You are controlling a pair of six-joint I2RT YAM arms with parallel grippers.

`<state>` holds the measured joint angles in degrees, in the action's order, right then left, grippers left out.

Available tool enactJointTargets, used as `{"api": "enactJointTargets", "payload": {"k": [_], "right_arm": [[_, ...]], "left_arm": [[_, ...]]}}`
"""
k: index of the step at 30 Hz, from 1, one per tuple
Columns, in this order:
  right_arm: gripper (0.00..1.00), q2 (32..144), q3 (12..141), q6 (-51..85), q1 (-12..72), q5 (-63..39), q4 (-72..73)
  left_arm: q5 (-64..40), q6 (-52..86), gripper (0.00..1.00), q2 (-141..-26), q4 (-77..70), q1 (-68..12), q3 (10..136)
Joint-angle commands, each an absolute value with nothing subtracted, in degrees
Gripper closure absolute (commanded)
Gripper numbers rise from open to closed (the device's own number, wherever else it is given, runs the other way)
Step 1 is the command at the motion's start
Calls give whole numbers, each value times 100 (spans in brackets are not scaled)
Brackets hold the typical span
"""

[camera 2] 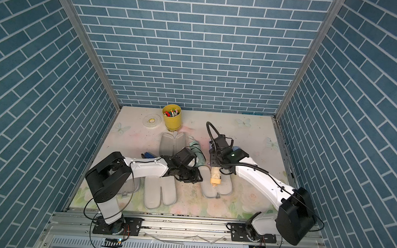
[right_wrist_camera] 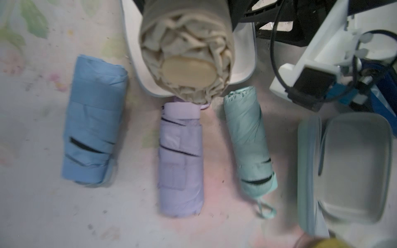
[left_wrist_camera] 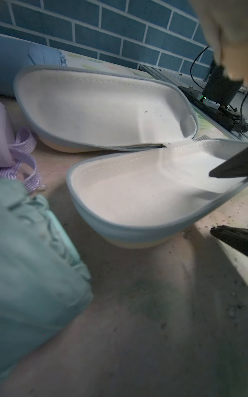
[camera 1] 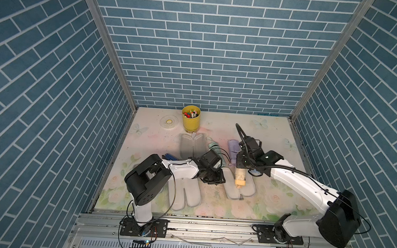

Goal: Put umbrellas into zippered umbrella sleeves
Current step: Place the umbrella in the umbrella sleeve.

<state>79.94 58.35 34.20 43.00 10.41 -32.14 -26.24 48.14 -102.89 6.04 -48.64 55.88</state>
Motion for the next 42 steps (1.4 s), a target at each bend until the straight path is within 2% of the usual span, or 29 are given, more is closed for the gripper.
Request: {"api": "enactJointTargets", "payload": {"k": [1,8,19,24,27,30,33,35,37,42], "right_arm": [[92,8164,5792,3375,4503,1128,-2097],[95,8302,4937,3741,4694,839,-1707],[91,8455,4969,4092,4937,359,-2265],[89,8556,5345,4415,4959,181,-2905],[86,8739,5189,4497,5000,196,-2768],[78,9097,5145,4384,4997,231,-2614],[57,9291,5325,4236,4991,176,-2760],[47,9169,5429,4107,4960,114,-2944],[42,9036,5558,3966,4841,56,-3259],[29,8344,5689,3753,4367,-254,-4097]], "left_arm": [[-2724,4869,65,-10345,437,-4834,5520],[-2836,5378,81,-10391,-179,-4825,5260],[-2672,5677,100,-10332,-734,-4825,4945],[-2541,5814,100,-10265,-933,-4839,4845],[-2506,5880,100,-10257,-1051,-4843,4826],[-2530,5877,100,-10276,-1062,-4843,4835],[-2608,5871,100,-10327,-1045,-4834,4844],[-2668,5855,100,-10327,-1007,-4813,4841],[-2727,5836,100,-10317,-976,-4762,4813],[-2914,5803,92,-10301,-956,-4642,4712]]}}
